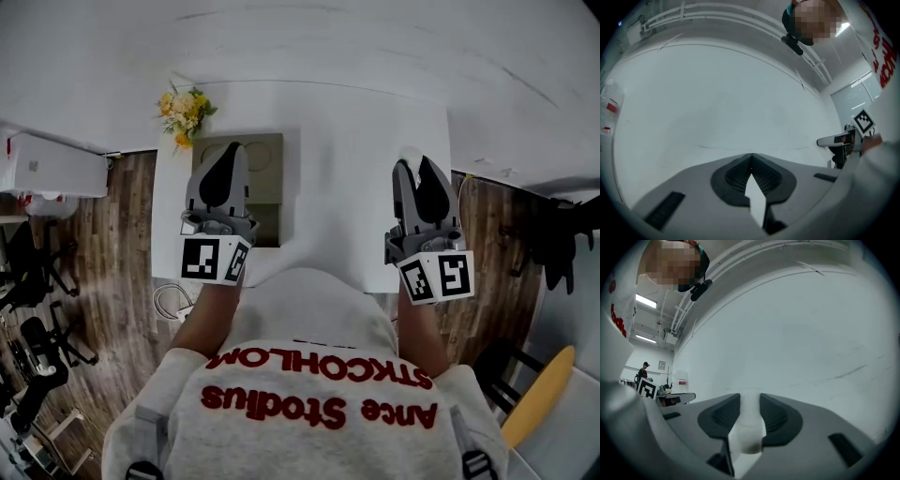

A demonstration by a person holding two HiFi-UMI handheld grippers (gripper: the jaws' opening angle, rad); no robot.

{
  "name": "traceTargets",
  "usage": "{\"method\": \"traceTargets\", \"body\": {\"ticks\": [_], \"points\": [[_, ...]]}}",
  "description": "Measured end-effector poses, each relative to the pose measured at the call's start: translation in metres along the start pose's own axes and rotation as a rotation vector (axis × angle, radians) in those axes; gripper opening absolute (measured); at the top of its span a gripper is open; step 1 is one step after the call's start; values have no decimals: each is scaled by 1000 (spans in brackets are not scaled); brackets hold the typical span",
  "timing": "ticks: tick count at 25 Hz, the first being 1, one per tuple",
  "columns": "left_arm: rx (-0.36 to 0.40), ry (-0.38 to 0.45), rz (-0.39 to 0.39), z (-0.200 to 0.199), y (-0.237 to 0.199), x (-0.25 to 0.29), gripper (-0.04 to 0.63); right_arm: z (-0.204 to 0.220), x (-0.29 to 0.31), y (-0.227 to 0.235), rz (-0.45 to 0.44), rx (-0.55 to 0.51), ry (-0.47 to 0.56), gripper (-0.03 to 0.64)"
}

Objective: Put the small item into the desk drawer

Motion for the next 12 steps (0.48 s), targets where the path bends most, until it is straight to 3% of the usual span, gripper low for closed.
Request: {"method": "traceTargets", "body": {"ticks": [12], "points": [[13, 7, -203, -8, -26, -54, 8, 2, 39, -40, -237, 13, -22, 132]]}}
Point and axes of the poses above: the fingertips, and each gripper's own axes: x forward along the fingers, y to its right, z out of its underside, the point moved 10 cm from there along -x, backward along the fingers, and after that the axes turned 1 degree about -x, right-handed, at the moved point
